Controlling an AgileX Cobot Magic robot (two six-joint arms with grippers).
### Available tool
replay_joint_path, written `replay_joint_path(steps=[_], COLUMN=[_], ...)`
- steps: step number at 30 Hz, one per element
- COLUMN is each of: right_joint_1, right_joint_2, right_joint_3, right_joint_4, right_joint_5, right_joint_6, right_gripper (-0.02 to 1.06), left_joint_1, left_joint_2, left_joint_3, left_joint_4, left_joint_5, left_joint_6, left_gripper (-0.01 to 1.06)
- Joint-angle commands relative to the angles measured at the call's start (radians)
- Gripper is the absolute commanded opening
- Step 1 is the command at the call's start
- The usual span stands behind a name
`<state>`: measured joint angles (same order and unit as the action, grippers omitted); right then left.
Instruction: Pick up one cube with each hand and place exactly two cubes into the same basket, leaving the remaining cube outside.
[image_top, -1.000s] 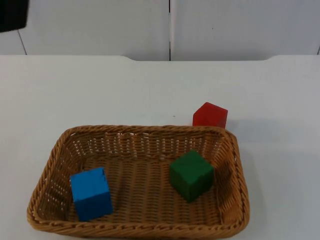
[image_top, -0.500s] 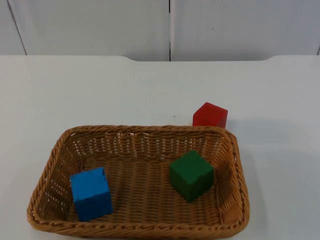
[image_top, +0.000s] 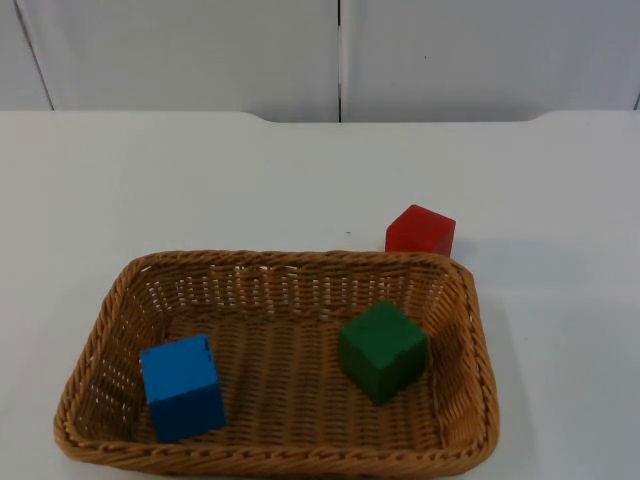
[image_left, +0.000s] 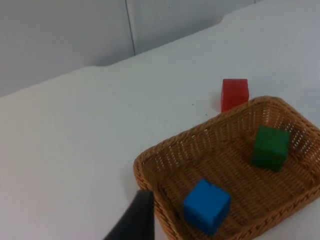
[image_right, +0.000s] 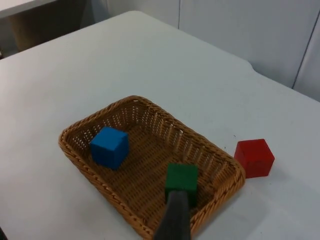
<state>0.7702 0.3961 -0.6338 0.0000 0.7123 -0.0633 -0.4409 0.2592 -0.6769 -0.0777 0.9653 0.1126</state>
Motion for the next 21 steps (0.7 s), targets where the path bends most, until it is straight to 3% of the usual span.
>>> replay_joint_path(steps=[1,8,16,21], right_joint_1=[-0.001,-0.001,-0.001,-0.001], right_joint_2=[-0.031,-0.113,-0.185,-0.246], right_joint_3=[0.002,0.037,0.103,0.105], right_joint_4=[0.0,0.0,0.0,-0.006], right_joint_5=[0.014,0.033,0.046,0.146], right_joint_6=[0.003,0.004,0.034,0.063], right_gripper=[0.69,0.69,0.69,0.69], left_joint_1=[0.0,0.0,0.0,0.0], left_joint_2=[-0.023,-0.223,-0.259,-0.259], left_joint_3=[0.01,0.105,0.12,0.165], left_joint_4=[0.007,0.017,0.029,0.015], left_joint_5=[0.018,0.043,0.081,0.098], left_joint_6=[-0.013,-0.035,-0.096,-0.096], left_gripper=[1.05,1.05,1.05,1.05])
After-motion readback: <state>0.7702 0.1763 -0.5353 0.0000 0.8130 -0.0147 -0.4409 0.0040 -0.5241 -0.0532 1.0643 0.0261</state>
